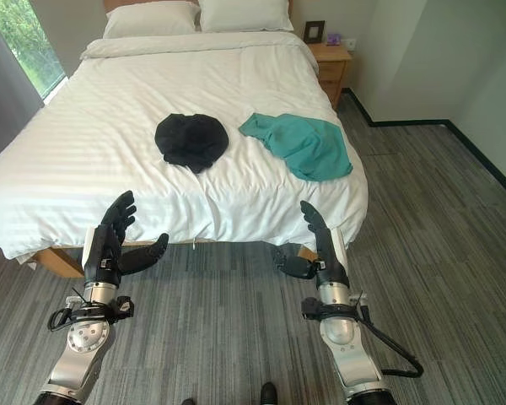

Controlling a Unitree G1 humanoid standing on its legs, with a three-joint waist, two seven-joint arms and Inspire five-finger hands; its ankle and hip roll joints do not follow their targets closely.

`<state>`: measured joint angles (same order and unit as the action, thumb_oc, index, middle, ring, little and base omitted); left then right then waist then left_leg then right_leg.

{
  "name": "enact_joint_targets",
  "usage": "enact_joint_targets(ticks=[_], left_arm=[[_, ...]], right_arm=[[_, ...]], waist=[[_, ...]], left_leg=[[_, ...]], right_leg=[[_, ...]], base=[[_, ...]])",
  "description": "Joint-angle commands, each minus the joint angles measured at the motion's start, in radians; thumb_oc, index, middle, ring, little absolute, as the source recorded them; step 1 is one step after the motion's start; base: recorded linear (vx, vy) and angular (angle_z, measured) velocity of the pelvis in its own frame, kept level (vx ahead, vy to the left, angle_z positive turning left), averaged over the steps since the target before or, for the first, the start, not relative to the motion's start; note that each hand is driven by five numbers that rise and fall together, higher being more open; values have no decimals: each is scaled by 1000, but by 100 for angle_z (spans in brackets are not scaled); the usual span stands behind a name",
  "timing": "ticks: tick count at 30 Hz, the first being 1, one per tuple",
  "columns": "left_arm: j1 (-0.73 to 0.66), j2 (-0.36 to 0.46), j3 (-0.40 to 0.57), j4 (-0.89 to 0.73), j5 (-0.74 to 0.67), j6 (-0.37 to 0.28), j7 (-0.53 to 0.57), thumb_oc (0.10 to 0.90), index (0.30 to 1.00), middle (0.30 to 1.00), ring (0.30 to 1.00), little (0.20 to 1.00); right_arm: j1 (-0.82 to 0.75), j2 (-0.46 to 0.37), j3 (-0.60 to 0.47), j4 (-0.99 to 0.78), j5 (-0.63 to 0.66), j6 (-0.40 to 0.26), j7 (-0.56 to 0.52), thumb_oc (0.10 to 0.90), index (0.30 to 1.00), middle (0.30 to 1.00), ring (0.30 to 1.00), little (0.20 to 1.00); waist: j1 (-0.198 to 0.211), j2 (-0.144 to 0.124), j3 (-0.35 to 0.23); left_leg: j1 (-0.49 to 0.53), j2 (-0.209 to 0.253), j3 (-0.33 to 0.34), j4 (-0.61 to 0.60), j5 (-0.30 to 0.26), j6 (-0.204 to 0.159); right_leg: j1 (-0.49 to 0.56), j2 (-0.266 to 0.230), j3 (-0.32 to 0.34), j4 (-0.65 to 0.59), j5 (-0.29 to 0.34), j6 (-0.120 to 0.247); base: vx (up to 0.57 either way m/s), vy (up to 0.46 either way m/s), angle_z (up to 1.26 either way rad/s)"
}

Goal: Pick up bed clothes into laundry basket.

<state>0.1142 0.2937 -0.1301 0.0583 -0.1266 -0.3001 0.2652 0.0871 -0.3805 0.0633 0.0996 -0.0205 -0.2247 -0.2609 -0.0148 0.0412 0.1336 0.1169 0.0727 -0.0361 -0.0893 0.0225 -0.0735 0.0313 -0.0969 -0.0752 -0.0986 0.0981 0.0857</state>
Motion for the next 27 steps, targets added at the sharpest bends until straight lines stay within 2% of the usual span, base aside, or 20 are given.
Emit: enact_joint_targets(ticks=[1,13,15,16,17,18,19,21,22,23,24,25,27], left_arm=[[-27,55,66,-94,4,-84,-22,800,900,900,900,900],[9,78,75,-44,-18,-53,-54,800,900,900,900,900],[4,83,78,-33,-24,-51,-50,800,900,900,900,900],[3,82,81,-28,-26,-52,-45,800,900,900,900,900],[3,81,81,-24,-25,-49,-40,800,900,900,900,900],[-3,81,79,-17,-23,-47,-28,800,900,900,900,900],[-7,79,79,-15,-18,-45,-26,800,900,900,900,900],[-5,77,81,-23,-15,-48,-32,800,900,900,900,900],[-2,75,81,-28,-15,-48,-35,800,900,900,900,900],[0,74,81,-29,-16,-48,-36,800,900,900,900,900],[-18,76,72,-29,-9,-44,-32,800,900,900,900,900],[-34,80,64,-23,5,-41,-25,800,900,900,900,900],[-66,87,50,-7,31,-38,-9,800,900,900,900,900]], right_arm=[[-19,29,-78,-131,-25,-88,-10,800,900,900,900,900],[-28,27,-90,-125,-29,-62,-18,800,900,900,900,900],[-28,36,-95,-135,-38,-61,-24,800,900,900,900,900],[-33,40,-95,-140,-43,-59,-24,800,900,900,900,900],[-40,43,-93,-148,-46,-57,-22,800,900,900,900,900],[-55,46,-84,-150,-57,-56,-28,800,900,900,900,900],[-59,50,-79,-152,-57,-56,-22,800,900,900,900,900],[-59,44,-79,-161,-57,-56,-11,800,900,900,900,900],[-56,40,-79,-163,-55,-58,-6,800,900,900,900,900],[-55,39,-78,-163,-55,-58,-6,800,900,900,900,900],[-55,26,-82,-159,-52,-64,-18,800,900,900,900,900],[-58,20,-81,-152,-55,-63,-27,800,900,900,900,900],[-65,7,-77,-141,-67,-59,-41,800,900,900,900,900]], waist=[[0,-78,-15],[-3,-81,7],[-8,-74,28],[-12,-68,41],[-18,-65,57],[-18,-45,82],[-16,-41,87],[-25,-45,84],[-38,-52,85],[-41,-45,86],[-71,-74,91],[-88,-67,88],[-111,-65,82]], left_leg=[[3,-21,13,2,-86,7],[-15,-33,35,2,-103,31],[-21,-37,35,2,-107,45],[-21,-42,38,2,-111,52],[-17,-45,43,2,-113,61],[-10,-34,63,3,-115,68],[-3,-28,74,2,-122,66],[22,-29,86,2,-145,57],[43,-31,84,2,-157,53],[48,-23,82,2,-162,51],[83,-43,57,2,-187,46],[98,-29,37,2,-213,39],[122,-15,2,2,-248,30]], right_leg=[[100,-56,13,11,-116,58],[54,-61,44,35,-117,74],[-28,-71,49,170,-124,89],[-82,-74,54,250,-105,107],[-138,-76,68,338,-60,133],[-216,-89,47,448,-20,153],[-252,-103,13,457,-28,141],[-279,-105,-47,386,-52,125],[-291,-82,-68,327,-53,112],[-279,-75,-75,317,-52,110],[-335,-25,-65,206,-31,100],[-336,8,-70,119,-3,104],[-351,44,-52,48,35,108]], base=[[0,0,0],[16,25,-12],[-23,68,-10],[-52,94,-10],[-1,132,-18],[84,113,-28],[194,74,-38],[297,-29,-46],[237,-42,-32],[377,-92,-7],[434,-114,7],[539,-148,9],[453,-171,31]])
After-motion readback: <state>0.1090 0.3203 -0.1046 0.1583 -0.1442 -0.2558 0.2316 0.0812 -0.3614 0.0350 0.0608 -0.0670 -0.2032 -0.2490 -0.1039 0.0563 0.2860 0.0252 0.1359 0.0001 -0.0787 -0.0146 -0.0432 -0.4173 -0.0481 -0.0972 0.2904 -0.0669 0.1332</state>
